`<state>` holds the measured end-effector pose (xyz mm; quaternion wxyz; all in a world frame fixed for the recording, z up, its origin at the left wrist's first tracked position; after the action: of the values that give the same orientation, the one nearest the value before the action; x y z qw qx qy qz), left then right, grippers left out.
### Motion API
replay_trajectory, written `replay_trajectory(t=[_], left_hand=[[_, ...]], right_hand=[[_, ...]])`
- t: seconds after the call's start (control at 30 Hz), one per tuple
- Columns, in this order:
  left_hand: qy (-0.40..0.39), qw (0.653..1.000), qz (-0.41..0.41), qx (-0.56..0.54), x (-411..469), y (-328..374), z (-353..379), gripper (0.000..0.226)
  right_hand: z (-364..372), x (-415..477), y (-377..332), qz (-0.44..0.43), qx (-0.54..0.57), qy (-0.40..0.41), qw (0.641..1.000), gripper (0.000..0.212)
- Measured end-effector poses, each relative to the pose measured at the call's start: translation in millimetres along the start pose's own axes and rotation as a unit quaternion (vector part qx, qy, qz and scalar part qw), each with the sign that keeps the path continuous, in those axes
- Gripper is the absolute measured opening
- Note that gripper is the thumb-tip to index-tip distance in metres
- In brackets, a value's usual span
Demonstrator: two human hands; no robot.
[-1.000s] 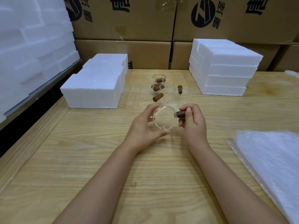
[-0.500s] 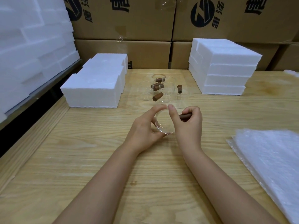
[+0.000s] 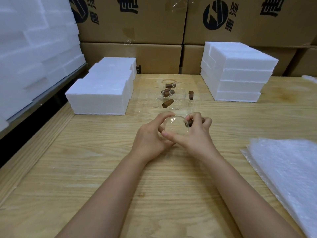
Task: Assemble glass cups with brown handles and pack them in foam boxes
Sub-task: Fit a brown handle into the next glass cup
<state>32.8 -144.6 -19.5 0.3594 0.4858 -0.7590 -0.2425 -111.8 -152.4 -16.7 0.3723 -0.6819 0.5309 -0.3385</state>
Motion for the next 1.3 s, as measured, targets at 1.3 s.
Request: replay_trajectory(t=[1.3], left_hand=[[-0.003, 1.000, 0.012, 0.005, -1, 2, 0, 0.065]], right_hand=[[4, -1, 0, -0.003, -0.011, 0.041, 0.999, 0.075]])
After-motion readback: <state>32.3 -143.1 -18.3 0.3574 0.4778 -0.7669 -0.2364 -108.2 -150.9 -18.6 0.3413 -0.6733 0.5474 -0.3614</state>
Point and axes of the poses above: each hand's wrist, its own x-axis towards the middle knuckle, its own z-axis out of the palm, y = z × x, the point moved 5 cm from there along x, towards the middle knuckle, and after that the axes turned 14 degrees about -y, right-handed, at the moved point
